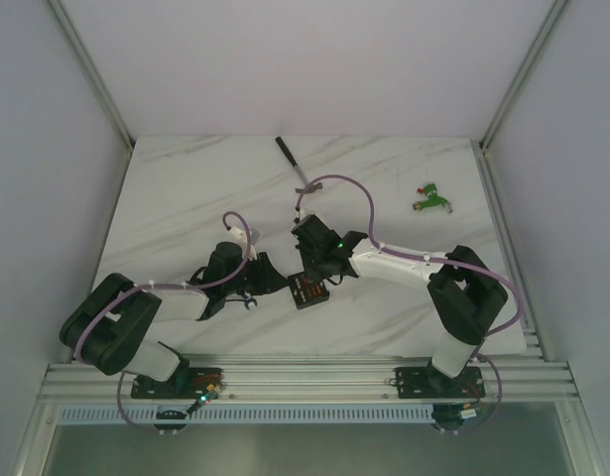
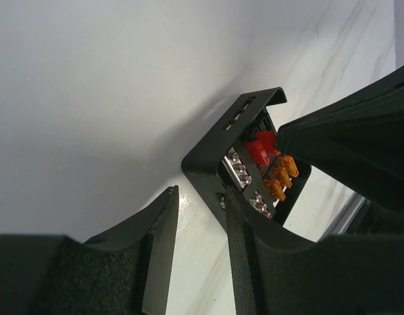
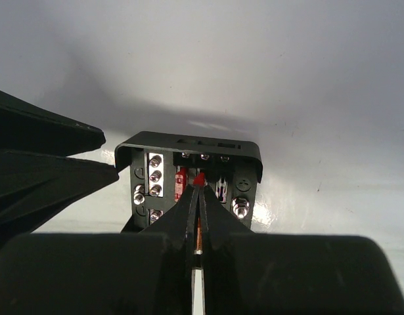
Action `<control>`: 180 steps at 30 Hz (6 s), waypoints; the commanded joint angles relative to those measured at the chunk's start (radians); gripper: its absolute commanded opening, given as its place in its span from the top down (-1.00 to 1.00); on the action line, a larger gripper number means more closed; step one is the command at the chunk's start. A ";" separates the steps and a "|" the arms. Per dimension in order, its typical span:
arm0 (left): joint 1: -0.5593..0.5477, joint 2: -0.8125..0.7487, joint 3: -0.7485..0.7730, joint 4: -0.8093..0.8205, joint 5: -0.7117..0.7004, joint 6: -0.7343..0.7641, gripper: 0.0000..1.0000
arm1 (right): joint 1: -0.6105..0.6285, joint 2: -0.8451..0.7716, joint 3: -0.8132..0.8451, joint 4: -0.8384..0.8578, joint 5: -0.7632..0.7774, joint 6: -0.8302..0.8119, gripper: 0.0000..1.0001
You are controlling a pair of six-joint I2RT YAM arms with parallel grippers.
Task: Snap on the fuse box
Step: Install the fuse at the fuse box base, then pick up the fuse from the center of the board.
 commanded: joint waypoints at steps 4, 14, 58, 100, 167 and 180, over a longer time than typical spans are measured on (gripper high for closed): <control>-0.004 -0.001 0.022 0.013 0.006 0.000 0.14 | -0.004 0.054 -0.059 -0.098 0.023 0.027 1.00; -0.004 -0.014 0.023 0.009 0.006 0.002 0.13 | -0.014 0.017 -0.146 -0.150 0.058 0.046 1.00; -0.042 0.057 0.079 -0.064 -0.049 0.009 0.53 | -0.014 0.396 0.078 -0.286 0.137 0.001 1.00; -0.030 -0.337 0.055 -0.304 -0.416 0.185 -0.89 | -0.562 -0.065 0.103 0.060 0.170 -0.185 -0.19; -0.001 -0.209 0.072 -0.292 -0.434 0.209 -1.00 | -0.790 0.577 0.611 -0.036 0.064 -0.163 0.34; 0.000 -0.240 0.064 -0.294 -0.410 0.194 -1.00 | -0.741 0.410 0.344 -0.032 0.087 -0.145 0.34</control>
